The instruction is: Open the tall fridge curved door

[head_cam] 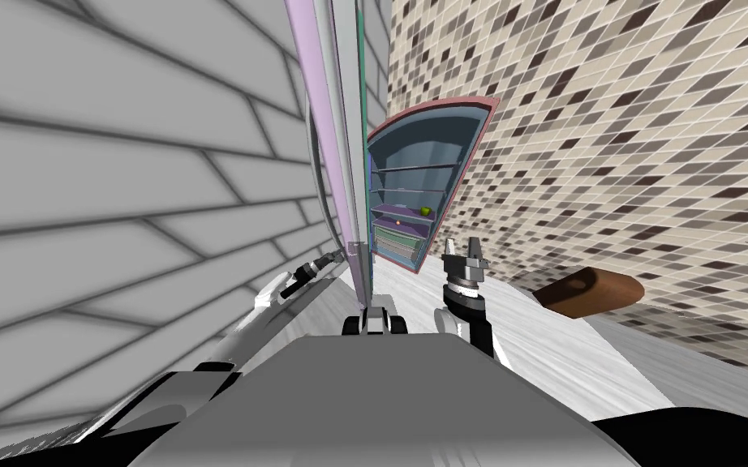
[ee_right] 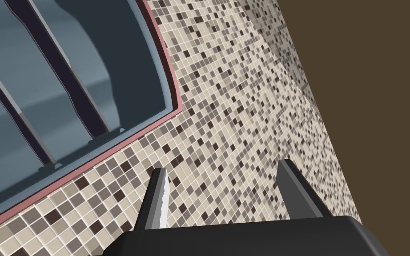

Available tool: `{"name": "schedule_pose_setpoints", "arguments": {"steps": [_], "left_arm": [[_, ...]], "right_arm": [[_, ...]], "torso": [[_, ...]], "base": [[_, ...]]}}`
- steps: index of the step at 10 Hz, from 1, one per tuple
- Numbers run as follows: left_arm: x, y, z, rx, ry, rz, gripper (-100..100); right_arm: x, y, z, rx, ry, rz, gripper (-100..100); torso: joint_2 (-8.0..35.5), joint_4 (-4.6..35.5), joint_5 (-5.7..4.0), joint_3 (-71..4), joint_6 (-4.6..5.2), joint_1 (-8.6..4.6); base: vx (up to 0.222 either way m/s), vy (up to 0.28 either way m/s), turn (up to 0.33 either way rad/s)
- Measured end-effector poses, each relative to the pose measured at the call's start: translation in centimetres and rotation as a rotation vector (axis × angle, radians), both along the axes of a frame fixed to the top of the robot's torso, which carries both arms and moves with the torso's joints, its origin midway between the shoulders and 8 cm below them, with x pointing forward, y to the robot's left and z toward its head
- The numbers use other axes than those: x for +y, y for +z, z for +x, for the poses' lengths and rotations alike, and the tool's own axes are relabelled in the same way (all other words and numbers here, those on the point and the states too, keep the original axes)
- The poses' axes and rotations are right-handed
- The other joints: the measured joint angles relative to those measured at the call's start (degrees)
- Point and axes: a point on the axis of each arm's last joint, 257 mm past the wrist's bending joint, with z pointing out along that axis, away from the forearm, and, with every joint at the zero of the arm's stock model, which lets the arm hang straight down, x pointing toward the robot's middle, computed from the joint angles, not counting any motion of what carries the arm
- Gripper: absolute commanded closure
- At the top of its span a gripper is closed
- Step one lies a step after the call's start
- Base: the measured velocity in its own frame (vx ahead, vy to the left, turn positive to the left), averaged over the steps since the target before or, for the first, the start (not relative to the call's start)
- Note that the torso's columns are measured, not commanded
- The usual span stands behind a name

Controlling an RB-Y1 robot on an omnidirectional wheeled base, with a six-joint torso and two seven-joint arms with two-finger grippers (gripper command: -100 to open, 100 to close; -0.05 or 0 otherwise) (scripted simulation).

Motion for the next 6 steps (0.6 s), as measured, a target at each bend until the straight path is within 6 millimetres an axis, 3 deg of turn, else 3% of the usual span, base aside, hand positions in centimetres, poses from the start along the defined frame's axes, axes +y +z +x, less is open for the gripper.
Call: {"name": "schedule_pose_setpoints", "arguments": {"steps": [6], "left_arm": [[-2.5, 0.1, -2.2, 0.001, -0.104, -0.001, 100]], "right_arm": [[0.0, 0.0, 0.0, 0.0, 0.0, 0.0, 0]], "torso": [[0.0, 0.0, -0.05, 0.0, 0.09, -0.17]], "base": [[0.063, 0.247, -0.026]]}}
